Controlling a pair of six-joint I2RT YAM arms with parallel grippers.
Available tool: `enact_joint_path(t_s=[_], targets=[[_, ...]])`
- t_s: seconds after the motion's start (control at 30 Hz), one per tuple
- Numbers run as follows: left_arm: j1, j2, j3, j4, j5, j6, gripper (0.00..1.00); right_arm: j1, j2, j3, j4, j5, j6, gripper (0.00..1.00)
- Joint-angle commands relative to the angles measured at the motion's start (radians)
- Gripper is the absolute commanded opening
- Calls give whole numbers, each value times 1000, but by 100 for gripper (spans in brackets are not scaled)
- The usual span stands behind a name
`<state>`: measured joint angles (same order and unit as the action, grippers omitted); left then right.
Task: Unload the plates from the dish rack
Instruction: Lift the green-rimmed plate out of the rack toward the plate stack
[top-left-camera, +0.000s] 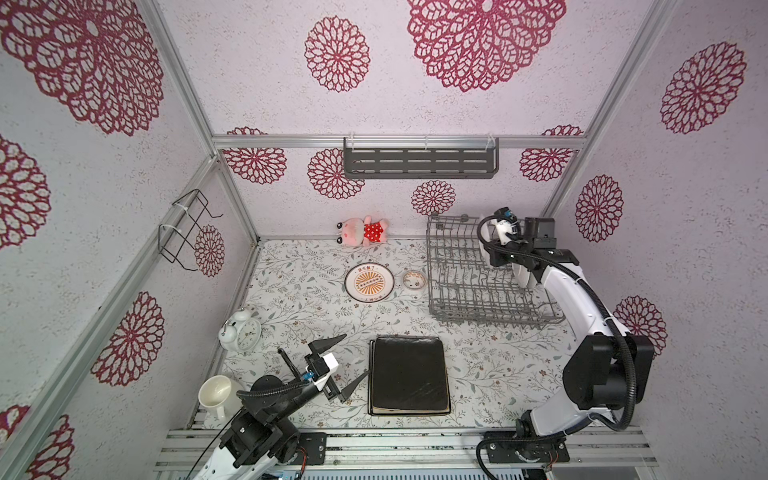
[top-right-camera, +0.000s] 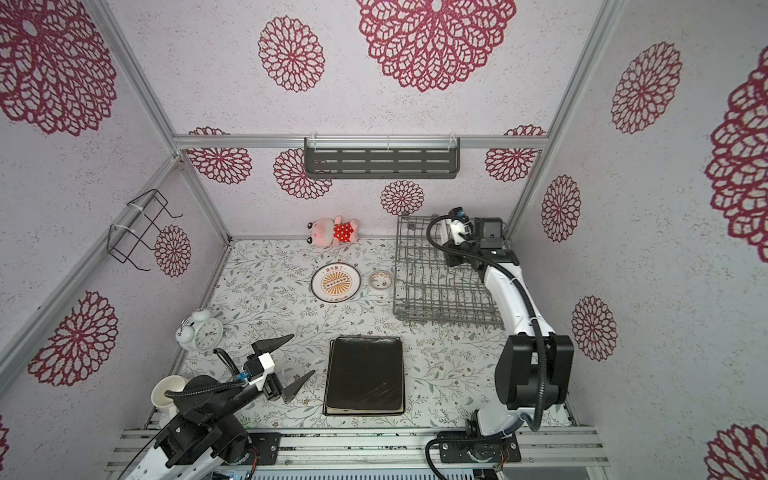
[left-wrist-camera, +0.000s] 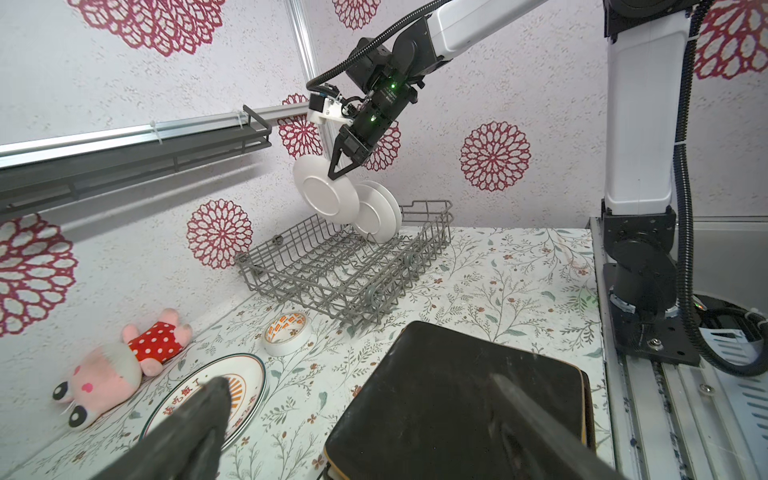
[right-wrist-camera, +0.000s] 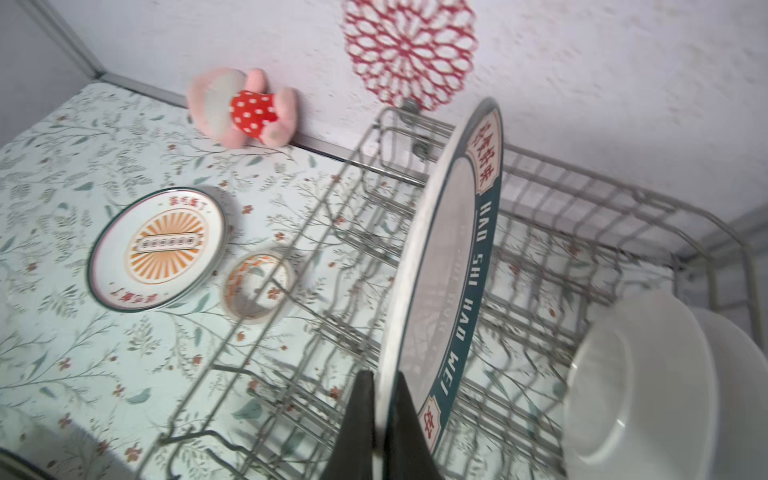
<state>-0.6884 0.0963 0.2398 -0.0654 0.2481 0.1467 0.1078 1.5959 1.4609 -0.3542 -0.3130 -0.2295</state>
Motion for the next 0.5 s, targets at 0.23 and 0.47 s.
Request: enact_joint_path(t_s=[0.23, 0.47], targets=[[56, -43, -7, 10, -4, 20, 97, 359, 71, 49, 264, 193, -258, 2], [67, -56, -6, 4, 1, 19, 97, 553, 298, 191, 234, 435, -523, 0]])
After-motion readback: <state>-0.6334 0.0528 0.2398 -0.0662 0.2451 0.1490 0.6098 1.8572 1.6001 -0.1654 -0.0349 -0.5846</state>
